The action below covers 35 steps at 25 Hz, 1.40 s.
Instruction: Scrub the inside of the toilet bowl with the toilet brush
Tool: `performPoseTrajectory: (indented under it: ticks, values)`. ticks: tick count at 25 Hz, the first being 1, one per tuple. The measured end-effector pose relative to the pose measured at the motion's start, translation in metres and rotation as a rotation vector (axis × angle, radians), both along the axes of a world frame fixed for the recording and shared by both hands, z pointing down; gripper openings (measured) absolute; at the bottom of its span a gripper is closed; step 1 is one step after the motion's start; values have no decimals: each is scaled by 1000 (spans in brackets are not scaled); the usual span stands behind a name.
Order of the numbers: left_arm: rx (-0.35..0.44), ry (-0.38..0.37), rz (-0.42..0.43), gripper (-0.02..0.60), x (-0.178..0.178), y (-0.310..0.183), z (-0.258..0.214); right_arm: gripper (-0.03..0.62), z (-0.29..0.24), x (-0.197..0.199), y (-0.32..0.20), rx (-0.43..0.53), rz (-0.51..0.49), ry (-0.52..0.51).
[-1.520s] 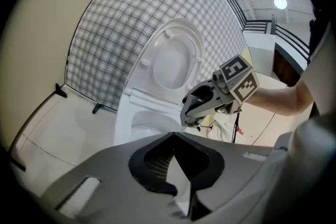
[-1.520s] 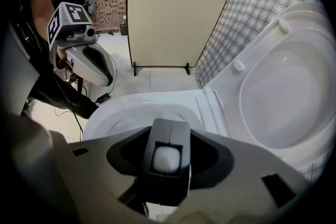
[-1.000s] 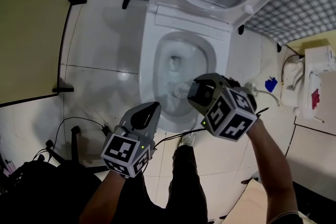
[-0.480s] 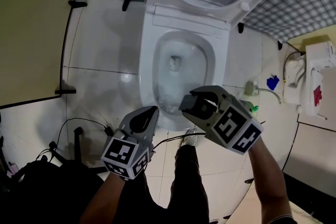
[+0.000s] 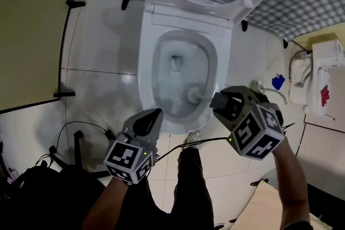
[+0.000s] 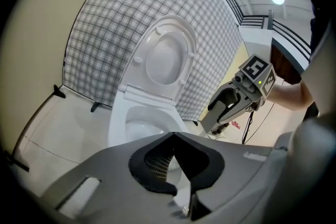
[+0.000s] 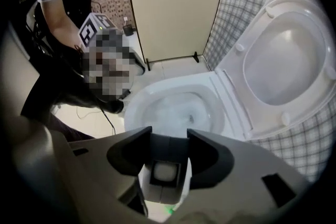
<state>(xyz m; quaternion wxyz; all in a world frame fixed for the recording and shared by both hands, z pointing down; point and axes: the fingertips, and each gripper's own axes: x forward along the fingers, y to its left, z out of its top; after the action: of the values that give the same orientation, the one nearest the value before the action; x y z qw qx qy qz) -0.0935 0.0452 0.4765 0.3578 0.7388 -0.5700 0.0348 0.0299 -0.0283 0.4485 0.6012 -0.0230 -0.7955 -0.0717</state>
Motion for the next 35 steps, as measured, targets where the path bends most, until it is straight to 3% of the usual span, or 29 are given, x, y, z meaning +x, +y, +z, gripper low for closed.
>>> performPoseTrajectory:
  ticks: [8, 13, 17, 23, 29, 35]
  values:
    - [-2, -1, 12, 9, 7, -4, 1, 221, 54, 9, -66, 175, 47, 85]
    - [-16, -12, 0, 9, -2, -4, 6, 221, 55, -25, -105, 212, 157, -58]
    - [-18, -12, -3, 9, -7, -3, 7, 219, 45, -61, -105, 223, 172, -172]
    - [-11, -12, -7, 9, -12, -6, 6, 218, 29, -93, -87, 199, 147, -260]
    - [-14, -11, -8, 9, -10, -4, 7, 218, 12, -114, -52, 98, 109, -339]
    - [-11, -16, 5, 9, -5, -5, 5, 218, 13, -89, 0, -5, 16, -316]
